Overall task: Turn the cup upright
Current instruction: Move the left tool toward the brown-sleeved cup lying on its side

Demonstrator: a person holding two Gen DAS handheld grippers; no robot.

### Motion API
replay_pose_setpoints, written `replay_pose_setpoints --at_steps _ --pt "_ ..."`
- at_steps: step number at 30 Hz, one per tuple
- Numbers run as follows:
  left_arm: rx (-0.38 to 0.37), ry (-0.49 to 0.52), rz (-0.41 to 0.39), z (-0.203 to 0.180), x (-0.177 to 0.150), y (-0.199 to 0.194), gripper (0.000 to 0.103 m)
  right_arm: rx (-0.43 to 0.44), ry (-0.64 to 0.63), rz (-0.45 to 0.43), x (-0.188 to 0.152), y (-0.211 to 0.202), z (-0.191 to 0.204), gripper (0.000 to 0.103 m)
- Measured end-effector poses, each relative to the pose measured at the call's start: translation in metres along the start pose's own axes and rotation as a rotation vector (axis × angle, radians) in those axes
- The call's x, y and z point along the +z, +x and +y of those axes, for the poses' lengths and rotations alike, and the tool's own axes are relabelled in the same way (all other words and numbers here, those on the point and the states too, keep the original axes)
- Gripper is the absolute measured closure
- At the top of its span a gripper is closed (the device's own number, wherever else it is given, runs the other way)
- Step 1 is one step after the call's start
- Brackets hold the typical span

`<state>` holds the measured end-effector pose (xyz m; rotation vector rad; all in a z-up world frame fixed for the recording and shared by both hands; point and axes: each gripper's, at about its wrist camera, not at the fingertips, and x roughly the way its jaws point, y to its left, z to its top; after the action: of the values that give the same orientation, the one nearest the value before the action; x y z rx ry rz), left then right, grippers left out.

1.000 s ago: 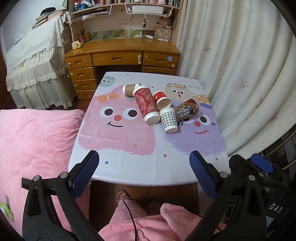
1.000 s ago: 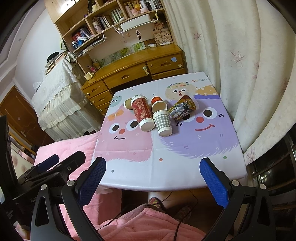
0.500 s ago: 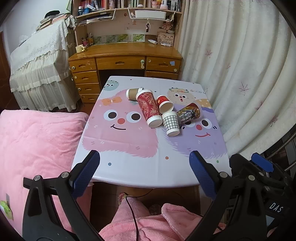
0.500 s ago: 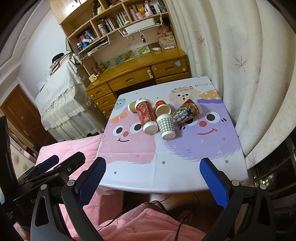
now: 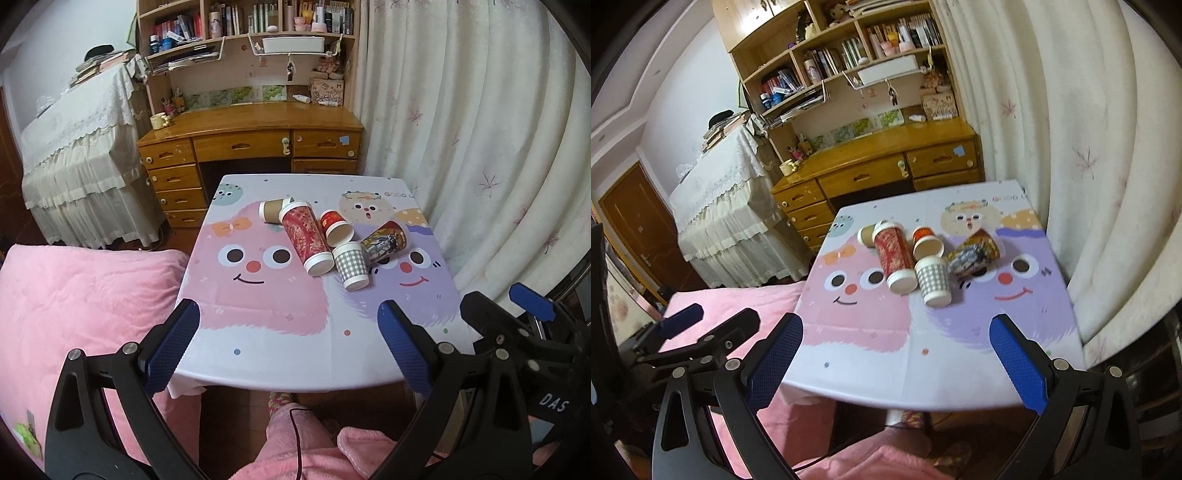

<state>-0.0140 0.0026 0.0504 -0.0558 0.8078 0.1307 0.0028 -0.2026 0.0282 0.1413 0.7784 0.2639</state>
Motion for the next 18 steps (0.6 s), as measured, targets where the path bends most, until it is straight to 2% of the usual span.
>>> replay_pose_setpoints --at_steps 5,8,14,18 --pt "-0.016 0.033 0.005 0.019 0.021 0.018 0.007 -0.060 -0.051 -0.043 0.010 0.008 0.015 0.001" --pt "0.002 0.100 0.013 0.030 0.039 0.042 0.007 -0.093 -0.034 -0.018 0.017 0.026 0.019 0.001" --pt "0.007 0.280 0.047 0.047 0.075 0.110 0.007 -0.105 0.045 0.136 0.031 0.099 0.020 0.001" --pt "0.007 0.424 0.072 0.058 0.097 0.178 0.008 -0.092 0.110 0.249 0.040 0.157 0.020 0.001"
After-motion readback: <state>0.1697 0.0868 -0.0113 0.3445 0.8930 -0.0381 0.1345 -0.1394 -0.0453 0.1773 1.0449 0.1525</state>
